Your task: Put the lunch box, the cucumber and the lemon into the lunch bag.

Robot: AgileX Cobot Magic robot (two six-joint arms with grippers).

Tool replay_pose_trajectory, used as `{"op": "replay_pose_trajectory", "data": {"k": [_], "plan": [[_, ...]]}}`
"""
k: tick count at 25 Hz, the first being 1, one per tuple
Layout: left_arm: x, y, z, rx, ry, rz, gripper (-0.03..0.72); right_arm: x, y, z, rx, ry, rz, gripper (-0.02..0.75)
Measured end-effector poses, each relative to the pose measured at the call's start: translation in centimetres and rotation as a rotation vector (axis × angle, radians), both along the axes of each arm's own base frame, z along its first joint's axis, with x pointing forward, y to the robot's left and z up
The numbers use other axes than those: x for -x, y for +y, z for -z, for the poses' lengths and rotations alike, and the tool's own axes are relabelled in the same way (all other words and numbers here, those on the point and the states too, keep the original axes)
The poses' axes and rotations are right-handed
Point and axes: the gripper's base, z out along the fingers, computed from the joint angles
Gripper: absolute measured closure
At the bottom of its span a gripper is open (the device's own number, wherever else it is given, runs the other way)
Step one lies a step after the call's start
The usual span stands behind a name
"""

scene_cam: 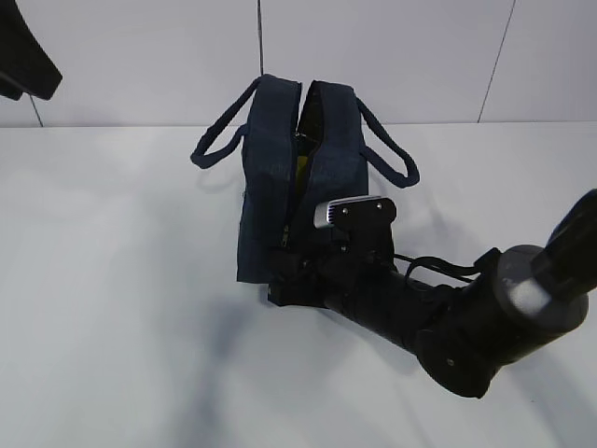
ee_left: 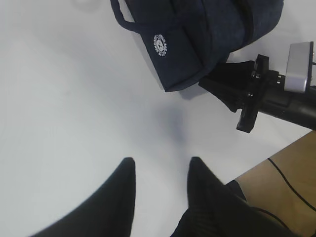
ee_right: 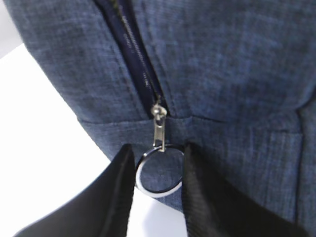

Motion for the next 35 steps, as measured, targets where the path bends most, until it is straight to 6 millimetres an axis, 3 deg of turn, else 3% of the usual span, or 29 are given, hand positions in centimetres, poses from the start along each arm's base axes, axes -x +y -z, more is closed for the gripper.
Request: {"op": "replay_pose_trajectory", "data": {"k": [10,17,35], "plan": [[0.00,0.00,0.00,0.000,0.000,0.000,0.450,0.01,-0.01,0.05,0.004,0.005,0.000,0.514],[0.00,0.00,0.00,0.000,0.000,0.000,0.450,0.40,0.42,0.19,0.025,0.008,-0.072,0.630],[-0.03,0.00,-0.01,0.001,-0.003,-0.001,0.450,0.76,0.73,-0.26,0.056,0.018,-0.133,0.633]]}}
